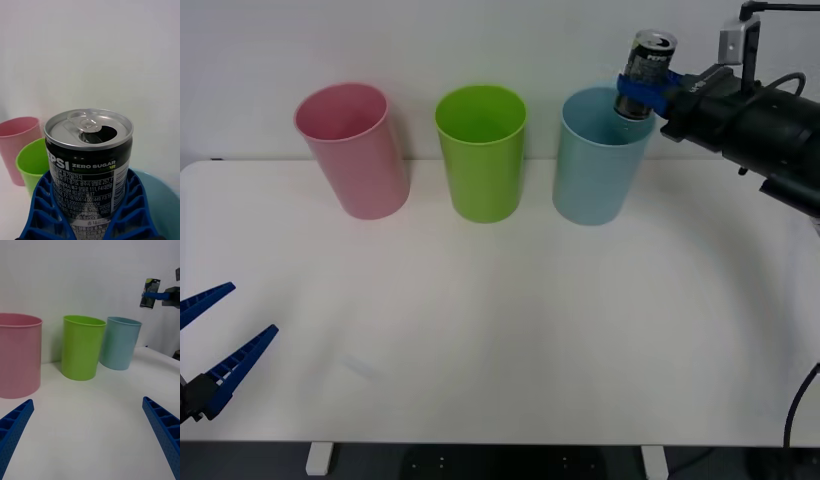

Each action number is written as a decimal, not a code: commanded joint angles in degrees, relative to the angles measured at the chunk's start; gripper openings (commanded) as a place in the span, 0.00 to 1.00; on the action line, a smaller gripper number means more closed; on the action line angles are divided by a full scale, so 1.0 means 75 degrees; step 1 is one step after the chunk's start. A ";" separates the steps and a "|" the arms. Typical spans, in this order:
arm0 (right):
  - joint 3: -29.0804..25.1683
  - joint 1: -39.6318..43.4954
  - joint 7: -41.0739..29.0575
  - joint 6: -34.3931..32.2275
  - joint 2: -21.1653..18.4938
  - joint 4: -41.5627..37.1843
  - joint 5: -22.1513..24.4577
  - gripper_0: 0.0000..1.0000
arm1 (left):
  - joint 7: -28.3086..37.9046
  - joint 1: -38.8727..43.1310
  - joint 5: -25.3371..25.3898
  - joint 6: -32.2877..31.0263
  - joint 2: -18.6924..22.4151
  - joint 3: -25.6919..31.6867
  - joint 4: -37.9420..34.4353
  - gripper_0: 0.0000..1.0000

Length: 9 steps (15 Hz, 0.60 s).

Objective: Grasp the object on the table and drop it into the matching bin: aluminum can to the light blue bin, PET bottle to the pink bin.

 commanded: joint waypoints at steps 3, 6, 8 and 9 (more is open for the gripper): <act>-0.0057 -0.0806 0.0069 0.0339 0.0250 0.1110 0.0493 0.00 | 0.0000 0.0000 0.0000 0.0000 0.0000 0.0000 0.0000 1.00; -0.0069 -0.1087 0.0163 0.0984 0.0566 0.1532 0.0845 0.00 | 0.0000 0.0000 0.0000 0.0000 0.0000 0.0000 0.0000 1.00; -0.0057 -0.1204 0.0245 0.1370 0.0754 0.1731 0.1044 0.00 | 0.0000 0.0000 0.0000 0.0000 0.0000 0.0000 0.0000 1.00; -0.0057 -0.1251 0.0292 0.1546 0.0836 0.1813 0.1126 0.00 | 0.0000 0.0000 0.0000 0.0000 0.0000 0.0000 0.0000 1.00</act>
